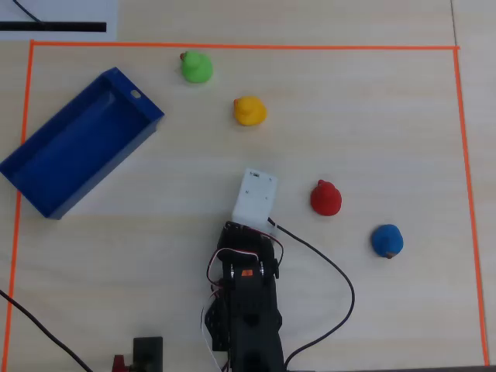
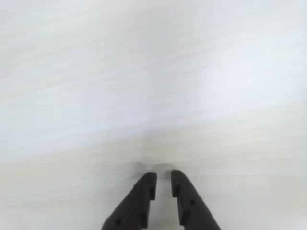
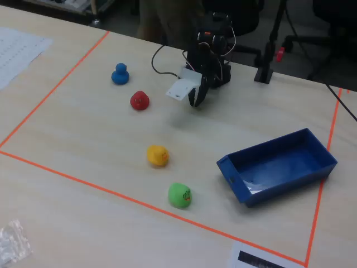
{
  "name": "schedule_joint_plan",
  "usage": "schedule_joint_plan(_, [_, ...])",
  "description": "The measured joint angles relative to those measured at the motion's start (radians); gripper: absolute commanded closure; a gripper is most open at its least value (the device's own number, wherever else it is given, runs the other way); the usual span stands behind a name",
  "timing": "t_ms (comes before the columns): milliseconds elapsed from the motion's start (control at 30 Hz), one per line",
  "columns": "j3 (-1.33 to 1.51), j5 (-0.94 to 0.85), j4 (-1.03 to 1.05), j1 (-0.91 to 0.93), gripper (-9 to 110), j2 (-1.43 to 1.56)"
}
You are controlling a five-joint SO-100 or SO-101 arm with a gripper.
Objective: Grasp blue duck and put it into box.
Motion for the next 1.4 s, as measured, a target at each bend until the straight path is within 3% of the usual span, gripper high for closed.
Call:
schedule_joint_plan(1267, [0.0,-0.035,0.0,0.0,101,0.0])
schedule_joint_plan(1400, [-0.029,-0.058,-0.075,0.081,94,-0.109])
